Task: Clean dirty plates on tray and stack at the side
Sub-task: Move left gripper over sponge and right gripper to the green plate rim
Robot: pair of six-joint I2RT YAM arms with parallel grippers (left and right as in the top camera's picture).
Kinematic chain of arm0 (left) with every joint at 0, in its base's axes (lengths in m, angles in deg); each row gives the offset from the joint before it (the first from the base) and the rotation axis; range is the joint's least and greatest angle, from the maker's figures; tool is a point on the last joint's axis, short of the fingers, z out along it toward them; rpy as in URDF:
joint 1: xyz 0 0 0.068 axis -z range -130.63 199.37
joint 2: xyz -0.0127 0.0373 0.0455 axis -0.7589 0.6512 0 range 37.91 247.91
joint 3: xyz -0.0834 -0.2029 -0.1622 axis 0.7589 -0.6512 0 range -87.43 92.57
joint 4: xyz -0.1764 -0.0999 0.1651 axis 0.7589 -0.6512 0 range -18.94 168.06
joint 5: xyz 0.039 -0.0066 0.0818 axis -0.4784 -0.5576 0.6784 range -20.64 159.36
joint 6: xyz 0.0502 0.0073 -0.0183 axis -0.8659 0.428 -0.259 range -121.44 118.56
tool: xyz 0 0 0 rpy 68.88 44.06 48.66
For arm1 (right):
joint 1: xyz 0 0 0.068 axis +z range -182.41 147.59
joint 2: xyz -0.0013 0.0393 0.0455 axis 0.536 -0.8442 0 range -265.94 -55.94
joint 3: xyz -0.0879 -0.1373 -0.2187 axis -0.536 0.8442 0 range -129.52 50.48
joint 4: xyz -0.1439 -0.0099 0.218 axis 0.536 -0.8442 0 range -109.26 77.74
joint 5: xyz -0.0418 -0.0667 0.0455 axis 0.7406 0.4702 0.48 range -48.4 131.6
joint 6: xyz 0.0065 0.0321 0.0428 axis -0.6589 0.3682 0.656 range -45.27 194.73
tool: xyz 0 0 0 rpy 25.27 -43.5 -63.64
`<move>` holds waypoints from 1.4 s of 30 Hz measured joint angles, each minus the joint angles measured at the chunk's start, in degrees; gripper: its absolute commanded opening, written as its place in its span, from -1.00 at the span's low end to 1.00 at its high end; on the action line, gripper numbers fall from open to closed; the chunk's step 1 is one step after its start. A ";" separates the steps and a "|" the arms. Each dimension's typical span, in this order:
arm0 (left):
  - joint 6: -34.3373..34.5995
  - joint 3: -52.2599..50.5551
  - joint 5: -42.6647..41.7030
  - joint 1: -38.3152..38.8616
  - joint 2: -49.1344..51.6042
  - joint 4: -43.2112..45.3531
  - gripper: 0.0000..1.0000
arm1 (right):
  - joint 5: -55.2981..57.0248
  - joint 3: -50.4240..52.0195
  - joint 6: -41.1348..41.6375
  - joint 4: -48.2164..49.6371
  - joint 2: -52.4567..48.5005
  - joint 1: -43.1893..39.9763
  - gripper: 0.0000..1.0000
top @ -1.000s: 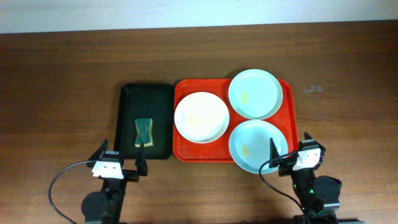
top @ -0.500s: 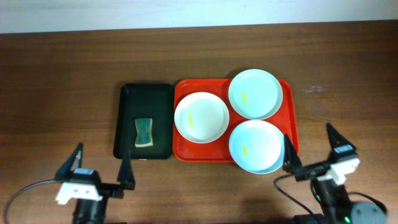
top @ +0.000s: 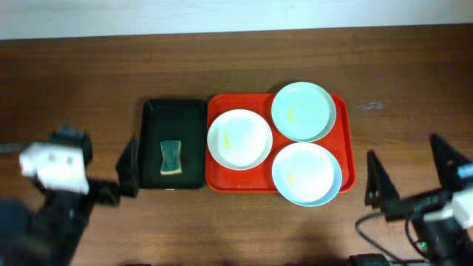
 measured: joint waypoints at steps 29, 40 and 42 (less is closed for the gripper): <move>-2.75 49.51 -11.67 0.02 70.20 -44.65 -1.00 | -4.26 -46.71 0.28 -52.61 -71.84 0.04 -0.48; -2.03 31.87 -11.87 1.16 71.49 -37.59 -1.00 | -6.88 -38.69 -1.20 -47.65 -73.61 0.11 0.01; -1.18 28.26 -11.78 1.57 71.54 -35.36 -1.00 | -8.87 -36.24 -1.40 -45.00 -73.68 0.31 0.01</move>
